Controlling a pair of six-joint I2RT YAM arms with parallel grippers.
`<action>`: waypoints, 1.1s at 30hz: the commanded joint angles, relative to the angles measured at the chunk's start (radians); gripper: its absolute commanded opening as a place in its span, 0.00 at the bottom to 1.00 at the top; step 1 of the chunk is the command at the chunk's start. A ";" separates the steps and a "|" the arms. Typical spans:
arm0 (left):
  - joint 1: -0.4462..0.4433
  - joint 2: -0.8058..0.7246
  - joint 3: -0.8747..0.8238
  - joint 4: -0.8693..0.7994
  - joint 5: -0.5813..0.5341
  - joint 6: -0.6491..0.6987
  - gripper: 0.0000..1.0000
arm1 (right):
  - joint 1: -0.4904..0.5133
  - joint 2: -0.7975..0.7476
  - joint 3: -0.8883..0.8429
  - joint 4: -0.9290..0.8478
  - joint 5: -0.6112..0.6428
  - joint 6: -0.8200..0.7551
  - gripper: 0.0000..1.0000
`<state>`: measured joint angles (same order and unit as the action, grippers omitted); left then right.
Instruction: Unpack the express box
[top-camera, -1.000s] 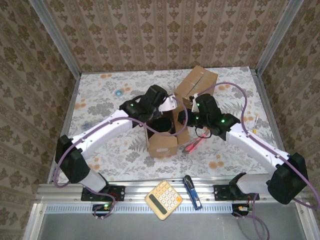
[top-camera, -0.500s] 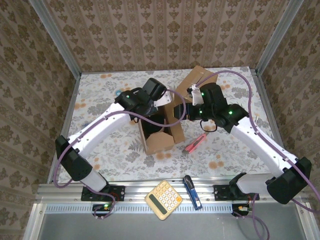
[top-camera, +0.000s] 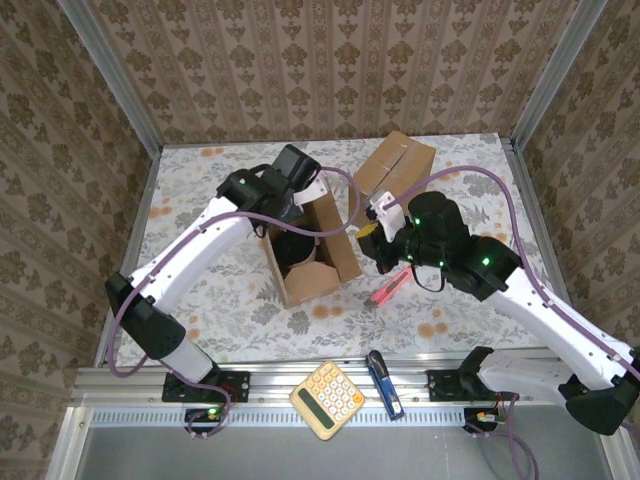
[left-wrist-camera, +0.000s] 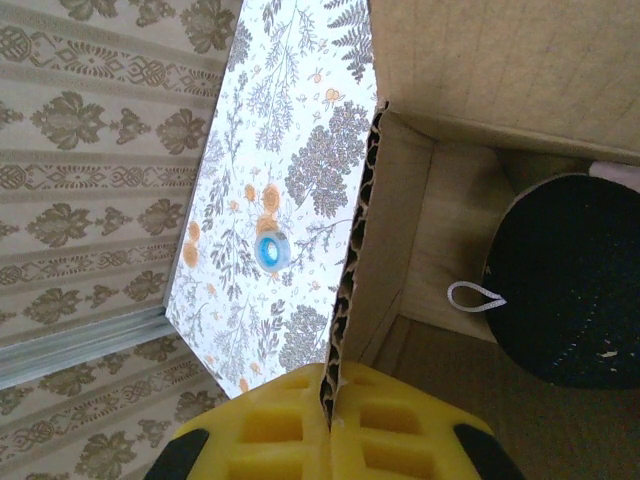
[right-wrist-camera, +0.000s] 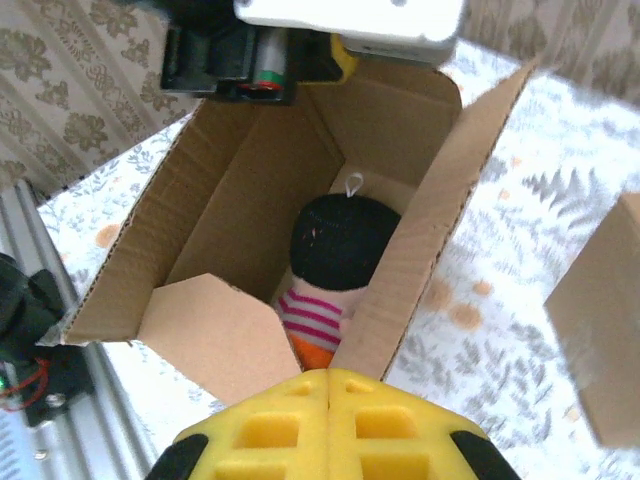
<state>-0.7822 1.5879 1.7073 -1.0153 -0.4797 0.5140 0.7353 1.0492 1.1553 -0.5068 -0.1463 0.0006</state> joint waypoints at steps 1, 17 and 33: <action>0.013 0.010 0.041 -0.044 0.009 -0.040 0.00 | 0.054 -0.012 -0.057 0.134 0.101 -0.173 0.00; 0.037 0.011 0.083 -0.095 0.062 -0.075 0.00 | 0.230 0.248 -0.076 0.423 0.329 -0.530 0.00; 0.041 0.015 0.100 -0.116 0.067 -0.086 0.00 | 0.197 0.534 -0.001 0.530 0.315 -0.444 0.00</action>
<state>-0.7387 1.5913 1.7649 -1.1027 -0.4232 0.4515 0.9497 1.5524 1.1202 -0.0238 0.1539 -0.4908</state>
